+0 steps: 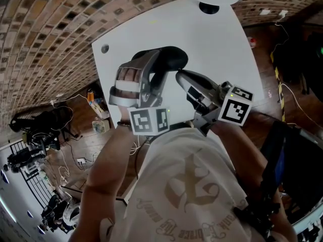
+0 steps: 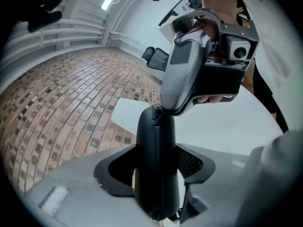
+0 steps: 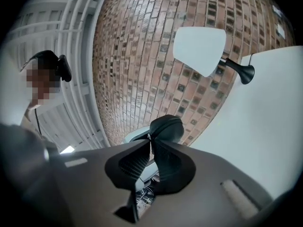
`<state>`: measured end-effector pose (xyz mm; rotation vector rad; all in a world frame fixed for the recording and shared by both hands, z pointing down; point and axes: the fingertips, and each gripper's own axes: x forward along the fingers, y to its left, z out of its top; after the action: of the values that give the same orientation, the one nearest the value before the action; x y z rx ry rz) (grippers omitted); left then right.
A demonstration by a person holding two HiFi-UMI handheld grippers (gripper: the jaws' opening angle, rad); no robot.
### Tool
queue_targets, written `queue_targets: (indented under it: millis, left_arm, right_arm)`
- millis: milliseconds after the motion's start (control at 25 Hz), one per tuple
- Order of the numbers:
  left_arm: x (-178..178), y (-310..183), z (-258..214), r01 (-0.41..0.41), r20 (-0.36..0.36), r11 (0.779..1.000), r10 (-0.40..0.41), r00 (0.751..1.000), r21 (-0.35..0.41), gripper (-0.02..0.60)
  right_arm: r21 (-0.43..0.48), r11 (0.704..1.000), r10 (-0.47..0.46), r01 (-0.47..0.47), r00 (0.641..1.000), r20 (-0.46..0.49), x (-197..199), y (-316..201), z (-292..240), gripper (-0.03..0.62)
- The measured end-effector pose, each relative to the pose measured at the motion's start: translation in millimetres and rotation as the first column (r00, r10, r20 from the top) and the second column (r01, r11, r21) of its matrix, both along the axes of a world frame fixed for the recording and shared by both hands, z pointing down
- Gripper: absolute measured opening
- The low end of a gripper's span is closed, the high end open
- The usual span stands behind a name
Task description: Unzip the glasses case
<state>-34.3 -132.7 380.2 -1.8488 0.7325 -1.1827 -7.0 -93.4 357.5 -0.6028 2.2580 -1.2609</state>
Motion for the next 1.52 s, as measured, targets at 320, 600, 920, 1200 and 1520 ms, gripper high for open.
queue_targets:
  millis: [320,600,920,1200,1520]
  left_arm:
    - [-2.9,-1.8,4.8,-0.012,0.015,1.0,0.012,1.0,-0.015,0.256]
    - [-12.1,8.6,20.7,-0.074,0.101,0.994,0.082,0.991,-0.08,0.252]
    - [-21.2,28.3,40.9,-0.118,0.146,0.964,0.156,0.977,-0.239,0.249]
    - [-28.3,43.8,49.0,-0.149,-0.014,0.901,0.157,0.987,-0.408,0.249]
    - [-27.2,66.1,46.0,-0.255,-0.22,0.812,0.16,0.962,-0.526,0.245]
  right_arm:
    - [0.007,1.0,-0.023,0.023,0.998,-0.059,-2.8,4.2,1.6,0.011]
    - [0.052,0.996,-0.047,0.069,0.936,-0.348,-1.9,15.7,13.2,0.009]
    - [0.026,0.987,-0.133,0.159,0.893,-0.431,-2.8,28.2,25.1,0.008]
    - [-0.012,0.979,-0.191,0.202,0.905,-0.38,4.8,30.4,28.0,0.007]
    - [-0.059,0.963,-0.268,0.264,0.902,-0.339,8.8,37.2,30.7,0.006]
